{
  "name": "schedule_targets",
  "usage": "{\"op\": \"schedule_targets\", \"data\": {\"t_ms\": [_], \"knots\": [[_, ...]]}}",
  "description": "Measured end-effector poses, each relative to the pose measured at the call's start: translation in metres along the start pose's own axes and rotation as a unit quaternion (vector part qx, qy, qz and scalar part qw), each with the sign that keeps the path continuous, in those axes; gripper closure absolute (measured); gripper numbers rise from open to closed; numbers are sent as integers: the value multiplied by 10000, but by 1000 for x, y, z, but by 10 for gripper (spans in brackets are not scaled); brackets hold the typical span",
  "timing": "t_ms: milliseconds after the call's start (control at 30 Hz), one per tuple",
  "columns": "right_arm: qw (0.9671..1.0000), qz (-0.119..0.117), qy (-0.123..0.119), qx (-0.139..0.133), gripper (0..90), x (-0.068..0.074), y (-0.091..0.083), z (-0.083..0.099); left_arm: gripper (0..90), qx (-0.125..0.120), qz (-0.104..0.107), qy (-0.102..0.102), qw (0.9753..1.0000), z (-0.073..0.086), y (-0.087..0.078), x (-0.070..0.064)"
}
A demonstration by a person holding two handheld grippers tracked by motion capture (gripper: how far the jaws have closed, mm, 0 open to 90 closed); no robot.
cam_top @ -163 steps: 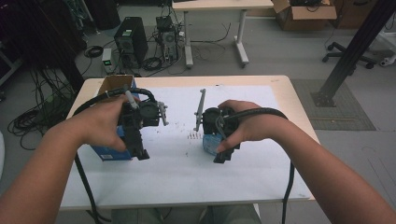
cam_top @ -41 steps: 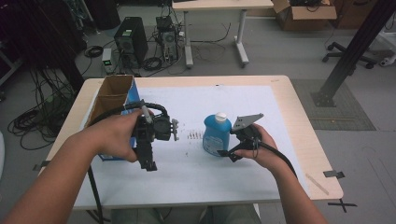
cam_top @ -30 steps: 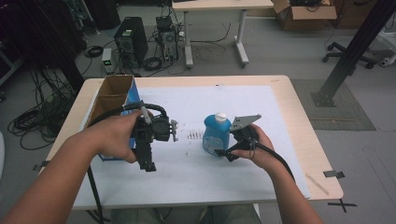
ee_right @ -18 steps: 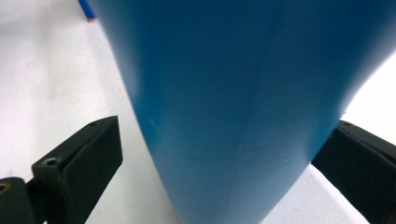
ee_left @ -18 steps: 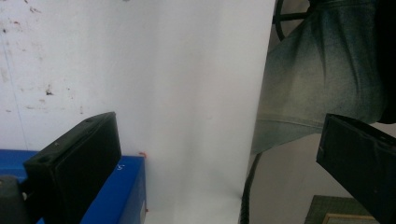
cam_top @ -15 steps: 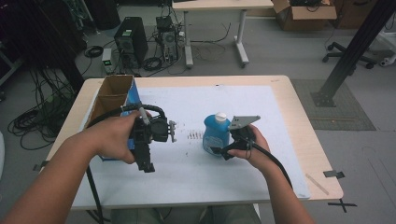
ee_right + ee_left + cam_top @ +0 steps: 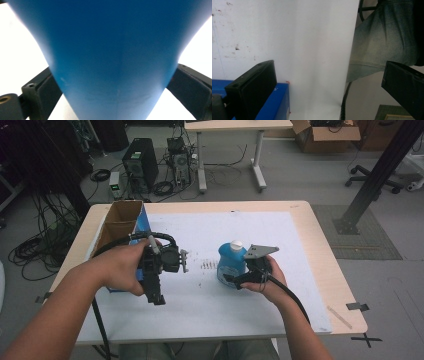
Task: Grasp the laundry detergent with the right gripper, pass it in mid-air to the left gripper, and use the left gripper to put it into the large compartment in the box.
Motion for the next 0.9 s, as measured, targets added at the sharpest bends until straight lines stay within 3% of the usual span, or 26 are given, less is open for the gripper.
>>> {"op": "schedule_targets", "data": {"t_ms": [333,900], "knots": [[9997,64,-3,-236,101,5,2,2,2,-13,-7,-13,10000,1,0,0],[9993,91,-25,-362,202,7,3,6,2,3,2,-4,10000,-1,1,0]]}}
Point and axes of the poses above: each handheld gripper's, and its own axes: y roughly forward along the jaws, z roughly out of its underside, x roughly to its left, the point moved 2 cm from there along y, roughly forward along the jaws, and after that the axes turned 10 degrees about y, right-handed, at the moved point
